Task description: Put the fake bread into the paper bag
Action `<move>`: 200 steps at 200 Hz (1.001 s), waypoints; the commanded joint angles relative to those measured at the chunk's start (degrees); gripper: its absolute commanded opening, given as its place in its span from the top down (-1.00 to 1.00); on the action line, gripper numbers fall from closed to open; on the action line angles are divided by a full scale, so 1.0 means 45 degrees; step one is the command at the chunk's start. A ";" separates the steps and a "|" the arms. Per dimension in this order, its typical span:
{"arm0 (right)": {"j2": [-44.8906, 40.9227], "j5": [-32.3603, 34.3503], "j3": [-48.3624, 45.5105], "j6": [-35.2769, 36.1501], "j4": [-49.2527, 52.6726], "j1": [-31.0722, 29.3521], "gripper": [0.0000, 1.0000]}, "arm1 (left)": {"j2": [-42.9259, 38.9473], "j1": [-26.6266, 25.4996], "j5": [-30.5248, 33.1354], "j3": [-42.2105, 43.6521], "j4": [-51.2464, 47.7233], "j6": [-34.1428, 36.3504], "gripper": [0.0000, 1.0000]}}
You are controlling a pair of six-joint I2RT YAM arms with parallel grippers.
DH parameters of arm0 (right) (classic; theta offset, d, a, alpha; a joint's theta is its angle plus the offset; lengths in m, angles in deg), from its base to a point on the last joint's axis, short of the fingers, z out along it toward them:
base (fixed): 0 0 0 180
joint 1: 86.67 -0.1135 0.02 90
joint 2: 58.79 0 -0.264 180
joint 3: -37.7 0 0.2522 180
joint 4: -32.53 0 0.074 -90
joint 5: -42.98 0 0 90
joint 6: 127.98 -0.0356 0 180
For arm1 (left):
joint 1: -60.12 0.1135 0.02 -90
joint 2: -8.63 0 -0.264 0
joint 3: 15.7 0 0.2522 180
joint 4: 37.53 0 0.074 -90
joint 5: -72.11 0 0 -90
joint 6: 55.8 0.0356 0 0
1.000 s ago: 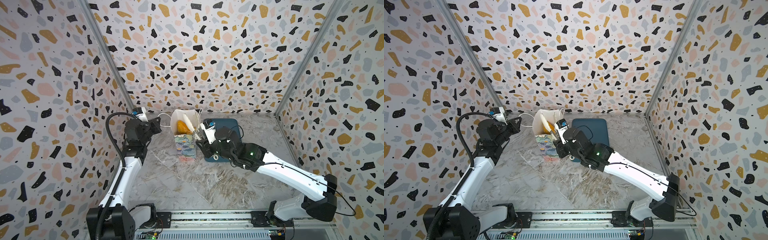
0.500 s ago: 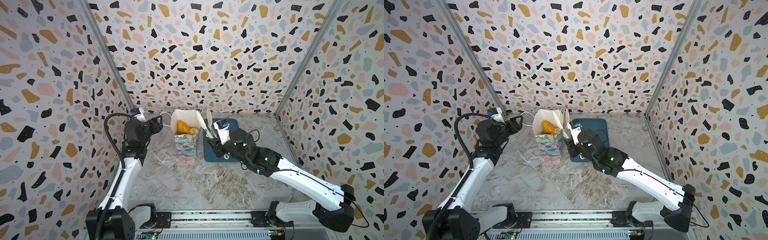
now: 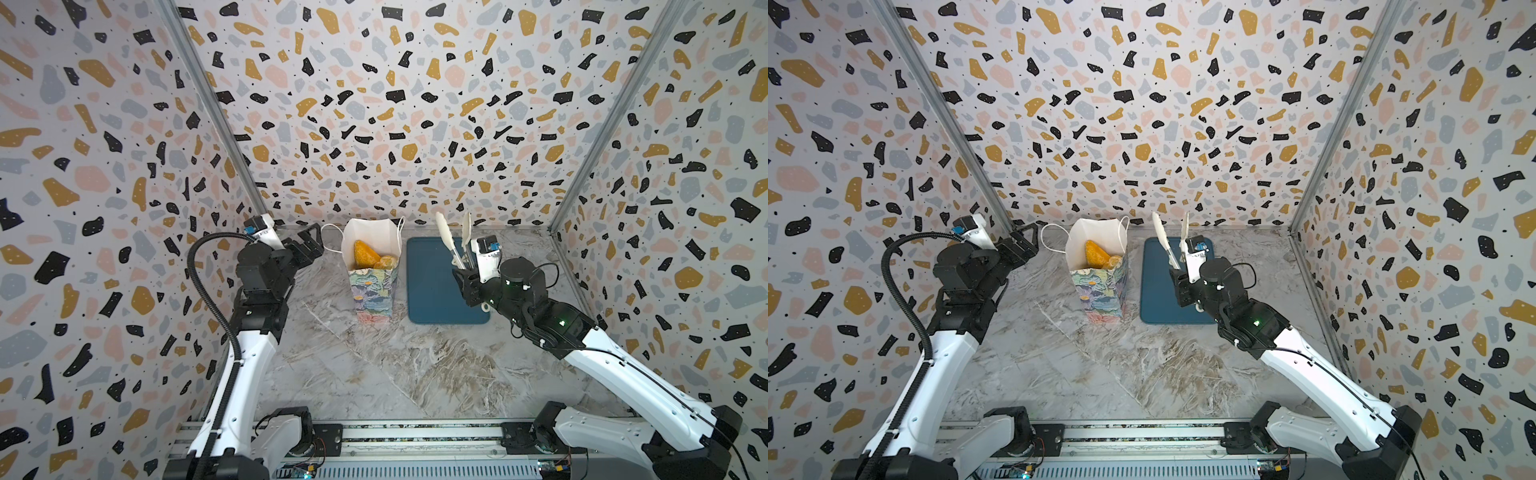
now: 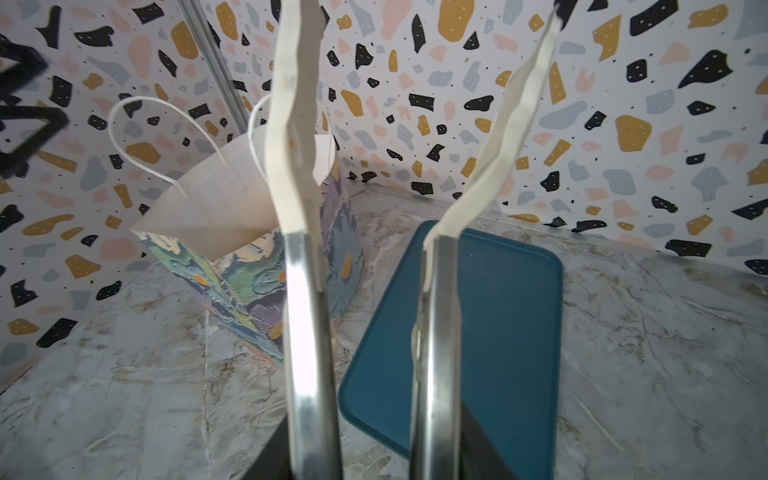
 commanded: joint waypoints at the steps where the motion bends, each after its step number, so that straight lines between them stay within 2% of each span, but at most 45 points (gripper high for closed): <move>1: -0.0467 -0.0374 -0.0268 0.0407 -0.0746 0.0655 0.12 | -0.0844 -0.0078 0.0887 0.0534 -0.0322 -0.0053 -0.99; 45: -0.0512 -0.0331 -0.1197 0.1014 -0.1158 0.1907 0.12 | -0.2206 -0.0064 0.2956 0.2609 -0.0587 -0.0160 -0.99; 73: -0.0483 -0.0402 -0.1791 0.1288 -0.1479 0.2652 0.12 | -0.2422 -0.0074 0.3719 0.3315 -0.0661 0.0036 -0.99; 147: 0.0323 -0.0496 -0.2805 0.1513 -0.2381 0.4497 0.12 | -0.1669 -0.0063 0.5632 0.5242 0.0317 0.0534 -0.99; 200: 0.1167 -0.0525 -0.3175 0.1596 -0.2960 0.5727 0.12 | -0.1011 -0.0071 0.7022 0.6498 0.1557 0.0002 -0.99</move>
